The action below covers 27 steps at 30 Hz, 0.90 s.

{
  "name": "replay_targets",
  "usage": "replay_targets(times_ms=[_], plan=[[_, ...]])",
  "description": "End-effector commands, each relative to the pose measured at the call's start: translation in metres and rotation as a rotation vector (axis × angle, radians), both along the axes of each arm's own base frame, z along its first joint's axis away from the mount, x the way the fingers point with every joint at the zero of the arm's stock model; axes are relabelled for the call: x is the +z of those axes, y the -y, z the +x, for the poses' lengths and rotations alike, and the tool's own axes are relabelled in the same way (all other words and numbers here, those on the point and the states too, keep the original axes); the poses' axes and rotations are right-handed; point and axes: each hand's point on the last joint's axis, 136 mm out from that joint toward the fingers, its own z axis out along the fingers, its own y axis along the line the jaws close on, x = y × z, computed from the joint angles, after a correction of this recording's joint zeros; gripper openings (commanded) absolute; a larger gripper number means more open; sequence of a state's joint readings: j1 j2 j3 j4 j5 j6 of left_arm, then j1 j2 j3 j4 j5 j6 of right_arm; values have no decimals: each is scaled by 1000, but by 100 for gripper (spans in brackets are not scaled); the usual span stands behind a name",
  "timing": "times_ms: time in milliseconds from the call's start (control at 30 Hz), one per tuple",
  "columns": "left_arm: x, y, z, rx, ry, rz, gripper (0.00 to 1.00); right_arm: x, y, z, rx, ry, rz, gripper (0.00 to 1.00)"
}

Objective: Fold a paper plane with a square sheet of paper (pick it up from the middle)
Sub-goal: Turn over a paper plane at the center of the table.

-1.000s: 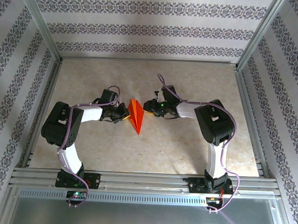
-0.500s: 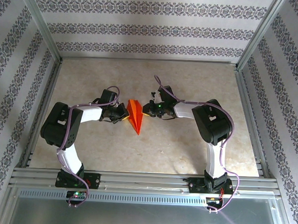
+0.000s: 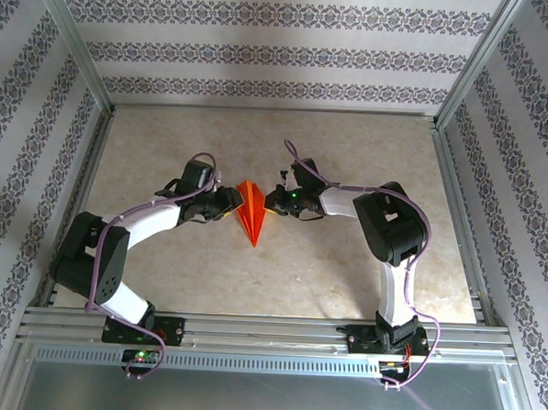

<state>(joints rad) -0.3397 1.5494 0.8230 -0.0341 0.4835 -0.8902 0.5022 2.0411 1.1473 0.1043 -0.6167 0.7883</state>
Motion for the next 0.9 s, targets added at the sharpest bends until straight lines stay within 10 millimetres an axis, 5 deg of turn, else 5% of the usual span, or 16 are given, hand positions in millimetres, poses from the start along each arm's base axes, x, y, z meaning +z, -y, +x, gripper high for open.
replay_targets(times_ms=[0,533,867], plan=[[-5,16,-4,-46,-31,-12,37,14,-5,-1,12,33,2,5],[-33,33,-7,-112,-112,53,38,15,-6,-1,10,28,10,6],[-48,30,-22,-188,-169,266,42,22,-8,-3,7,4,51,7]])
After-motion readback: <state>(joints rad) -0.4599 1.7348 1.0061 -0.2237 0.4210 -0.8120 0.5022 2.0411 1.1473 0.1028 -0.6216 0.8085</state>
